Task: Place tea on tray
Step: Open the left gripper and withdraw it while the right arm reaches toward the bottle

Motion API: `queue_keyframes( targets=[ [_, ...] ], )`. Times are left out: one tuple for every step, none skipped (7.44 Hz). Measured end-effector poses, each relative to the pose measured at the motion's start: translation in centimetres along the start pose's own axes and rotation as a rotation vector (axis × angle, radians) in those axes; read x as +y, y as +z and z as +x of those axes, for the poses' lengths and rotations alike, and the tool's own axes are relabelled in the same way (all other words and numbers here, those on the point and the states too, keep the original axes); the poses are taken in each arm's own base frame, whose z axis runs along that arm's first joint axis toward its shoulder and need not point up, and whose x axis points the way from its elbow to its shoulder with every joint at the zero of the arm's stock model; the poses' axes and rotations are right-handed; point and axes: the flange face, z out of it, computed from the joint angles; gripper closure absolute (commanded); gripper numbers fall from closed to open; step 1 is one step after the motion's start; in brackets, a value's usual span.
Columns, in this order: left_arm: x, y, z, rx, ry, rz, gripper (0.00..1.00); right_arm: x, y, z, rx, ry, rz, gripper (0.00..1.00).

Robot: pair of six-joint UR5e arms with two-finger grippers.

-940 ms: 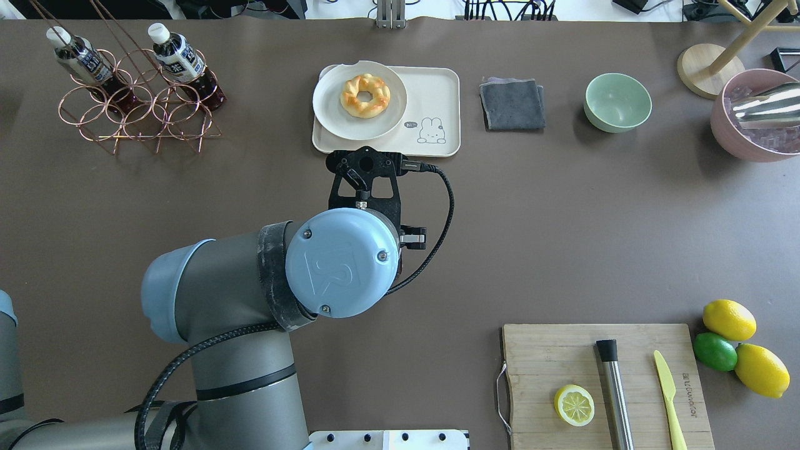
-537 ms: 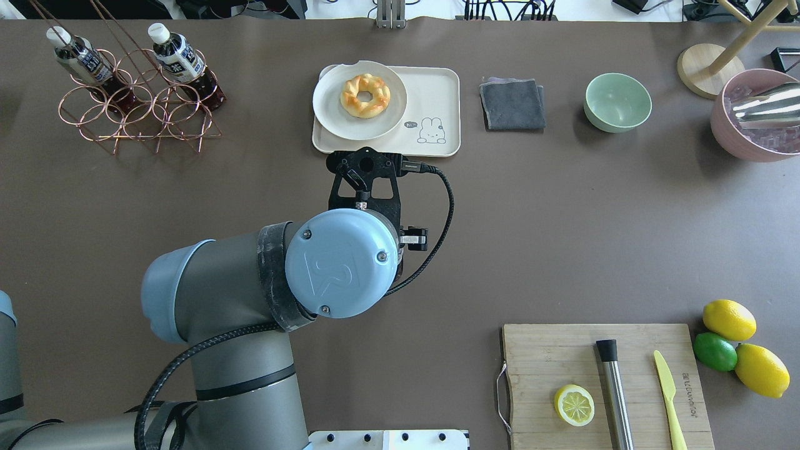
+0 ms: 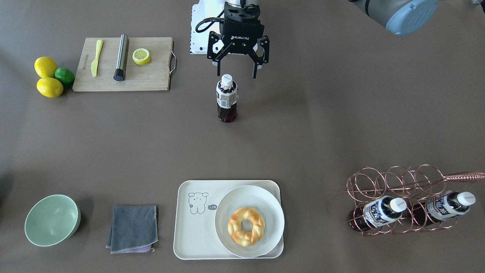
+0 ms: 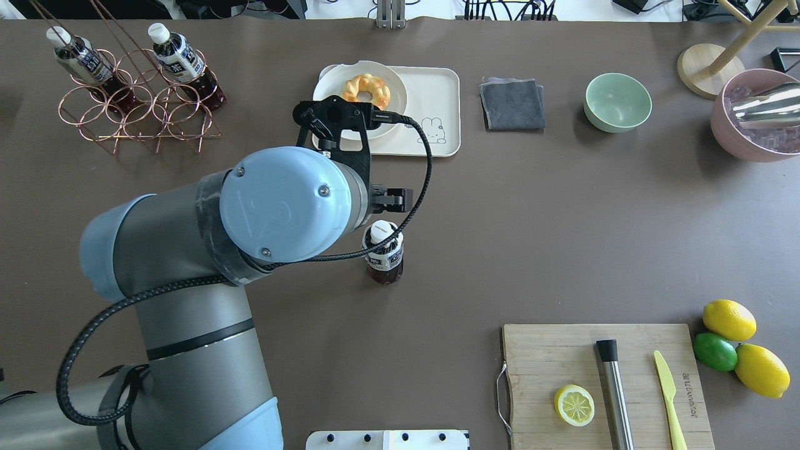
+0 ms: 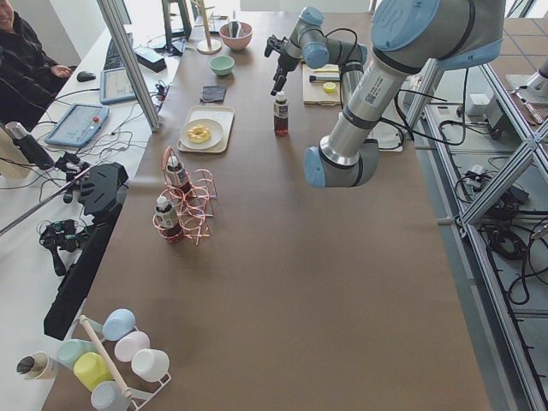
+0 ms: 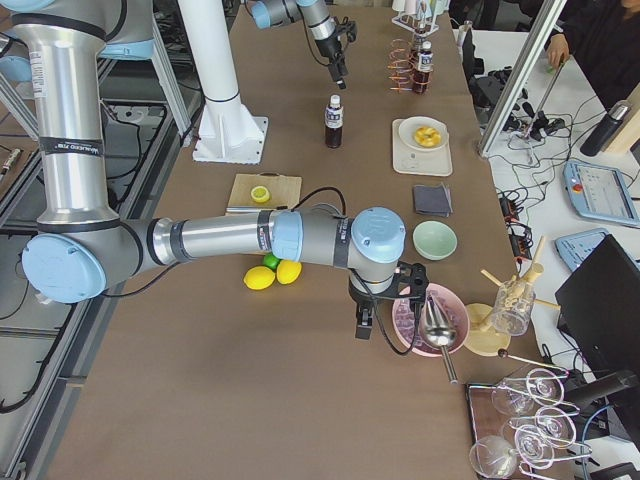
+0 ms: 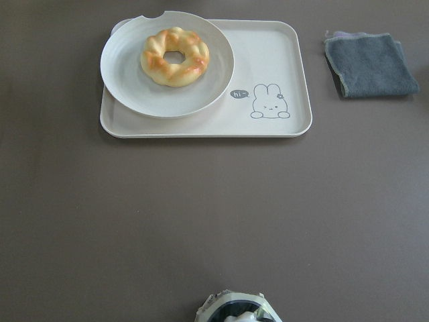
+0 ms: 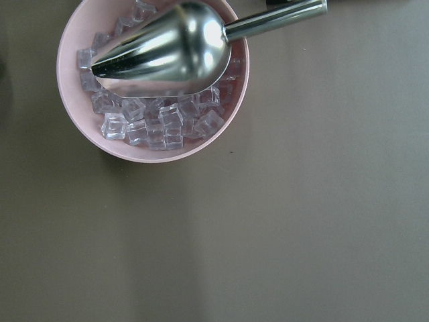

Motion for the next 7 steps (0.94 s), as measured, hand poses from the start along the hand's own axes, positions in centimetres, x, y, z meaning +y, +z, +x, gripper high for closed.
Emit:
queue_keyframes(
  targets=[
    [-0.7,0.8,-2.6,-0.012,-0.005,0.014,0.03,-0.4,-0.3,-0.4,0.000,-0.006,0.006,0.00],
    [-1.2,1.9,-5.2,0.001,-0.015,0.054,0.03,-0.9,-0.8,-0.9,0.000,-0.014,0.015,0.00],
    [-2.5,3.1,-8.1,0.002,-0.037,0.096,0.03,-1.5,-1.4,-1.5,-0.001,-0.027,0.026,0.00],
    [-4.3,3.6,-10.8,-0.008,-0.064,0.129,0.03,-2.1,-2.2,-2.7,-0.002,-0.049,0.041,0.00],
    [-5.1,4.3,-13.7,-0.036,-0.084,0.131,0.03,-2.9,-2.8,-4.5,-0.009,-0.078,0.051,0.00],
    [-5.1,5.0,-17.3,-0.080,-0.102,0.119,0.03,-4.0,-3.1,-7.0,-0.015,-0.099,0.055,0.00],
    [-5.3,6.2,-22.1,-0.143,-0.134,0.075,0.03,-5.0,-3.0,-11.0,-0.024,-0.126,0.055,0.00]
  ],
)
